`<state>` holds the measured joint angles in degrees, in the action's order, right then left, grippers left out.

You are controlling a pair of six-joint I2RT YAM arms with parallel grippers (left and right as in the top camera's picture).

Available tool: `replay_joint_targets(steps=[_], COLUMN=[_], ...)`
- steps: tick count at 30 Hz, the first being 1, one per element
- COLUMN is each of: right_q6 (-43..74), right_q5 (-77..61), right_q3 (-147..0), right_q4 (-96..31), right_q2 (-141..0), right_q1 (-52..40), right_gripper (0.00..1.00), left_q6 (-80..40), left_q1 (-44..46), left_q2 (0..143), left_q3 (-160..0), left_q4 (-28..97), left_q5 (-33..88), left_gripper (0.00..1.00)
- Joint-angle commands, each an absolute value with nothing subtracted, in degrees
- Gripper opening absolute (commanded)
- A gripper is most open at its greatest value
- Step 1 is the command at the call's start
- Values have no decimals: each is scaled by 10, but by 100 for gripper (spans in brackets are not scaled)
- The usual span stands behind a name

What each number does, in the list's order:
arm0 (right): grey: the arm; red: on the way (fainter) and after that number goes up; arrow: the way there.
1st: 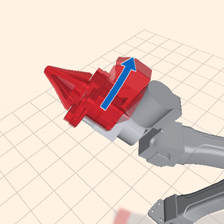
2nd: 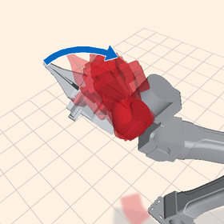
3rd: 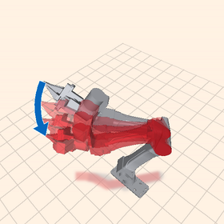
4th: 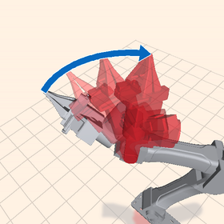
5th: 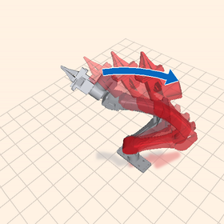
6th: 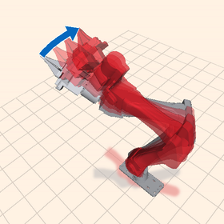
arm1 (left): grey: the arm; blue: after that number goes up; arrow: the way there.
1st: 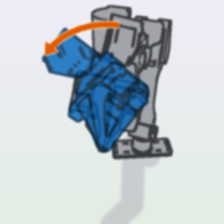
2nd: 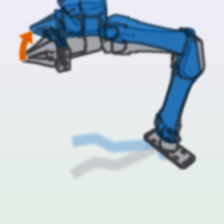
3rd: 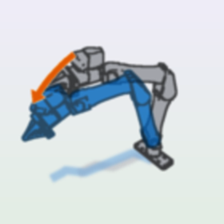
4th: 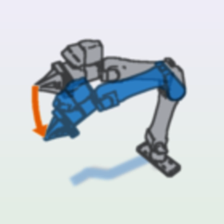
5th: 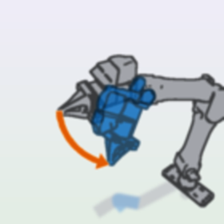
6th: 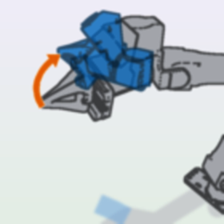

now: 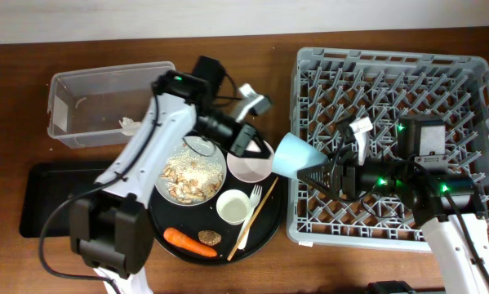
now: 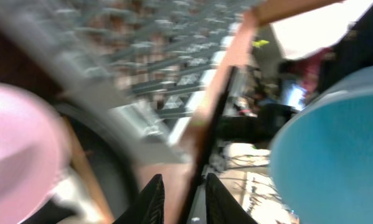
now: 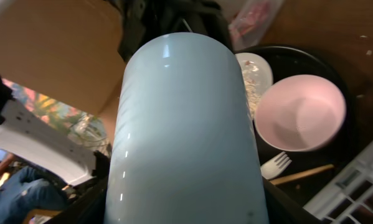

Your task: Sort waste into correct bins and load items into the dishwasher rack

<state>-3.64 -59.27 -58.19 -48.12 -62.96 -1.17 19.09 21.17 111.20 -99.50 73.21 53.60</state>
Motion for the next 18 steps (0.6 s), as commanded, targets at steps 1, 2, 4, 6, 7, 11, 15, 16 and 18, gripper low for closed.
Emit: replay_joint_targets(steps=[1,2,4,6,7,11,15,16,18], right_q6=[-40,-40,-40,-37,-21,24,39,39,39], right_q5=[-519,-488,-427,-333,-277,-145,-81,-76,-65], right_q3=[-597,-602,-615,-645,-664,-724,-752,-752,-752], right_q4=[-499,-511,-537,-577,-599,-662,-703,-707,-716], right_q2=[-624,-624,-624,-624,-624,-624,-625,-625,-631], right_q1=[-15,-15,-15,-14,-13,17,84,107,159], right_gripper=[43,43,43,43,43,43,40,38,36], left_q6=[187,187,170,152,140,86,-9,-27,-50], left_q1=[163,152,132,114,107,81,62,56,45], left_q2=[1105,1105,1105,1105,1105,1105,1105,1104,1104], left_q3=[-1001,-1001,-1001,-1001,-1001,-1001,-1001,-1001,-1001], left_q4=[731,731,732,734,738,749,762,768,779], left_q5=[436,422,387,331,298,176,56,38,18], left_gripper=[22,22,22,22,22,21,21,21,21])
